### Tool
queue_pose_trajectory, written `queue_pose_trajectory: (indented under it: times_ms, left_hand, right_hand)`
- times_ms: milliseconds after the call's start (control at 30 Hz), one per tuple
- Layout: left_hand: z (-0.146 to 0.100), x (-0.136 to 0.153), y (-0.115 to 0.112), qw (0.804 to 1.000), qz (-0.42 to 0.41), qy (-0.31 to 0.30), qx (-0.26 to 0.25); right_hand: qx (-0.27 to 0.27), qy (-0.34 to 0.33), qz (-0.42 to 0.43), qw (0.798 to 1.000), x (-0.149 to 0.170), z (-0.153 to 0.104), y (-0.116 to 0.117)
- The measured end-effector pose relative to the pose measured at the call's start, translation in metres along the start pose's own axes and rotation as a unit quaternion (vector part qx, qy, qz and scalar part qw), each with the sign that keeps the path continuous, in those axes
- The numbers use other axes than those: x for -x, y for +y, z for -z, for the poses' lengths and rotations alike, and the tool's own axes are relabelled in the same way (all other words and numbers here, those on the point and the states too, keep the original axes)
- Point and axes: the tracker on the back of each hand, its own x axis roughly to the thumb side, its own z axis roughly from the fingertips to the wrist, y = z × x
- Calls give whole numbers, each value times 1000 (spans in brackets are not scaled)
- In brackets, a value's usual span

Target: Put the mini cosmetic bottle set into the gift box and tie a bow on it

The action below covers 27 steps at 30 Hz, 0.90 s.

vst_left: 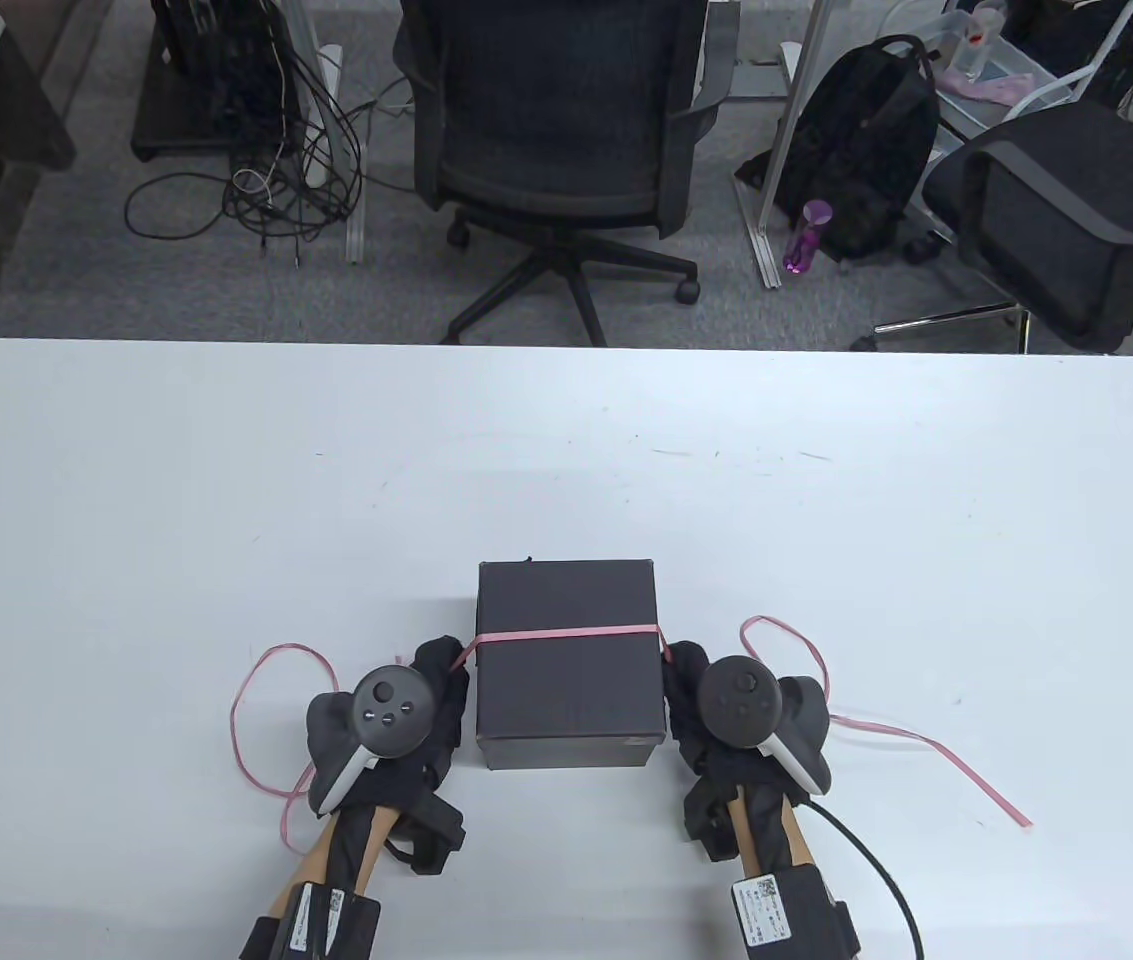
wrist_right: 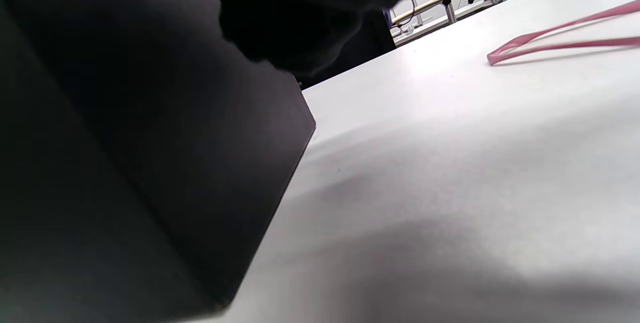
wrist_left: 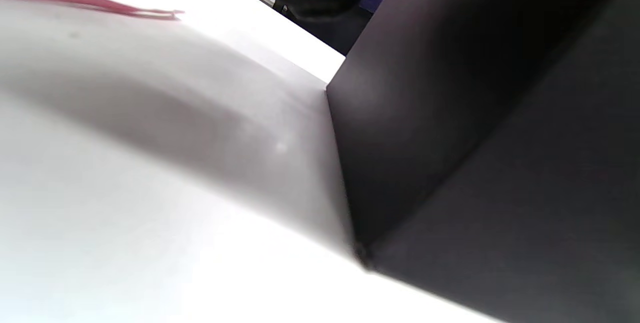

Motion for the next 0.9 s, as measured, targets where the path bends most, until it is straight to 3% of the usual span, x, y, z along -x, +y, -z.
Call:
queue_pose_trajectory:
  times_ms: [633, 900]
  left_hand:
    - [2, -9, -15, 1000, 25, -1, 14]
    - [4, -7, -20, 998, -4, 28, 49]
  right_hand:
    - [-50, 9, 35, 998, -2, 3, 12]
    - [-73, 16, 11, 997, -4, 4, 18]
